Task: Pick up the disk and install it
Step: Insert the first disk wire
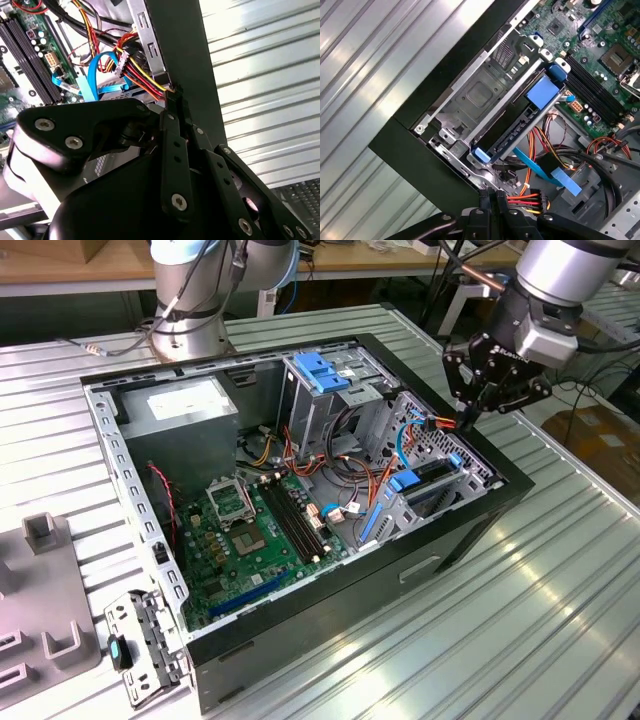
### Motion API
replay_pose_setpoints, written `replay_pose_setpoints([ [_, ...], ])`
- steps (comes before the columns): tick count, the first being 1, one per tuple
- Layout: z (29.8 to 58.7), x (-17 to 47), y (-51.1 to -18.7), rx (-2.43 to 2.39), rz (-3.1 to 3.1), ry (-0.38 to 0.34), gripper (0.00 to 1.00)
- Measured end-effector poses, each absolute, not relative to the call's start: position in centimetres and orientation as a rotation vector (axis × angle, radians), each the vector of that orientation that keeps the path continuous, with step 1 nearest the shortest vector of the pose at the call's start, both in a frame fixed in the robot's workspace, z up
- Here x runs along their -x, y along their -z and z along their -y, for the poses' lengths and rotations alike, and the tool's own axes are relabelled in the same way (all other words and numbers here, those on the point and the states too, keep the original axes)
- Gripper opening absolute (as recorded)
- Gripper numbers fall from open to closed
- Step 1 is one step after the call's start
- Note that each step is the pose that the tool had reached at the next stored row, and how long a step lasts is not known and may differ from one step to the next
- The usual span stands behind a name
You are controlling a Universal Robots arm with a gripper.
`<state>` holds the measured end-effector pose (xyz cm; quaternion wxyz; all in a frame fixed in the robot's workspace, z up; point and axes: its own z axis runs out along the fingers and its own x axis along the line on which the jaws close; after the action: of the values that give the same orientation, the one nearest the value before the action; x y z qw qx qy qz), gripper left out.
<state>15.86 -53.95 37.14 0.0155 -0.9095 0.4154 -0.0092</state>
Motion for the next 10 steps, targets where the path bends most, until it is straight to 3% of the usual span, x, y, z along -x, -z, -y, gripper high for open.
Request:
replay_pose_setpoints([
  [10,53.95,-15.82,-37.1,2.789,-1.378,0.03,0.16],
])
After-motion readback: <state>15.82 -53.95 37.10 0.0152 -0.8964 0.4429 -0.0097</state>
